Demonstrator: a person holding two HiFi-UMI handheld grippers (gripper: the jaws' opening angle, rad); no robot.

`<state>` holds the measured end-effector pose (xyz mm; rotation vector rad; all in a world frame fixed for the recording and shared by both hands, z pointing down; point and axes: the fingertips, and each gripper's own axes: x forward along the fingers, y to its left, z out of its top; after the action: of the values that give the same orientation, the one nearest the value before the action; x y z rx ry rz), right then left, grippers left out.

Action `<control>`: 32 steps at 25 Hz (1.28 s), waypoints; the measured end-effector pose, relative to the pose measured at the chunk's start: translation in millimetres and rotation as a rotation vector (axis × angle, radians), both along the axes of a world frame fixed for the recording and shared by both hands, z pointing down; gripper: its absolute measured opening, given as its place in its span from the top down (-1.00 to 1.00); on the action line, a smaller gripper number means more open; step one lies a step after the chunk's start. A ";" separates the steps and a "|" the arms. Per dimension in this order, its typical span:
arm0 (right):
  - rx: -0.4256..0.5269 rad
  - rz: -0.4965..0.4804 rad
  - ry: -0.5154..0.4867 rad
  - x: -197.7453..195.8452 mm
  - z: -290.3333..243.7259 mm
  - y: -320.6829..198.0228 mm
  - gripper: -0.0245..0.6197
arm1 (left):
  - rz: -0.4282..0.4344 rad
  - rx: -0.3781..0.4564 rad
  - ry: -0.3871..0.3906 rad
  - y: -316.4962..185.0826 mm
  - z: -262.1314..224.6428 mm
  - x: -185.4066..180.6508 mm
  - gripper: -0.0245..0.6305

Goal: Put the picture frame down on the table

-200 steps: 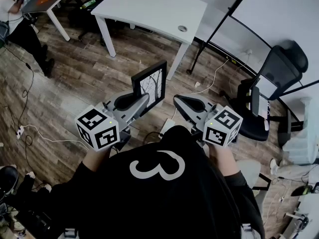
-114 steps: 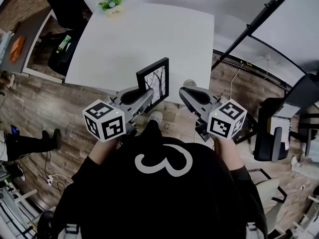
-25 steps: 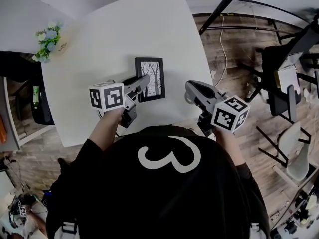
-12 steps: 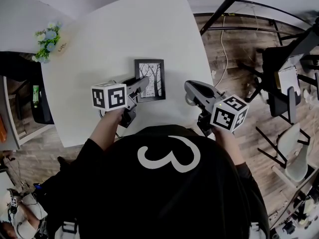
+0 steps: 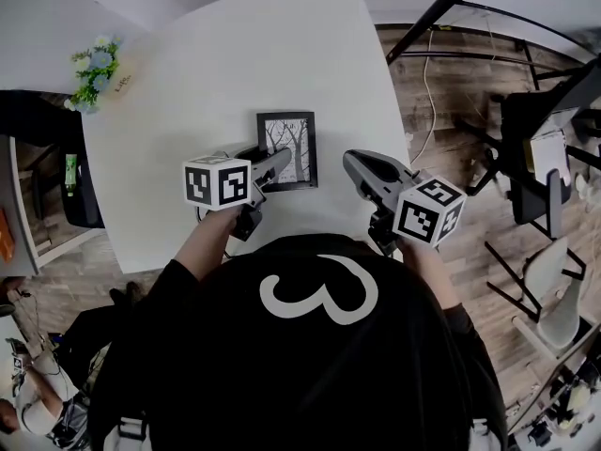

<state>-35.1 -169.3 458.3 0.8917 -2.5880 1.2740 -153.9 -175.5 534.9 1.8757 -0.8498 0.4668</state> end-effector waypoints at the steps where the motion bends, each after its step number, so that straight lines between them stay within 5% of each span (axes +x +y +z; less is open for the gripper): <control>1: -0.002 -0.002 0.000 -0.8 0.6 0.6 0.85 | -0.004 0.003 0.001 -0.2 -0.4 0.4 0.32; 19: 0.028 -0.064 -0.013 -3.8 -14.1 17.5 0.85 | -0.123 0.056 -0.098 0.0 -6.5 -28.7 0.18; 25: 0.072 -0.126 0.004 2.9 -34.1 41.0 0.85 | -0.230 0.160 -0.085 16.6 -49.4 -38.2 0.19; 32: 0.146 -0.191 0.010 17.0 -62.0 74.4 0.85 | -0.208 0.282 -0.063 73.2 -104.2 -12.9 0.24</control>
<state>-18.1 -94.9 396.4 0.6493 -2.7093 1.0408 -166.8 -102.3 430.8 2.0065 -1.1907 0.2890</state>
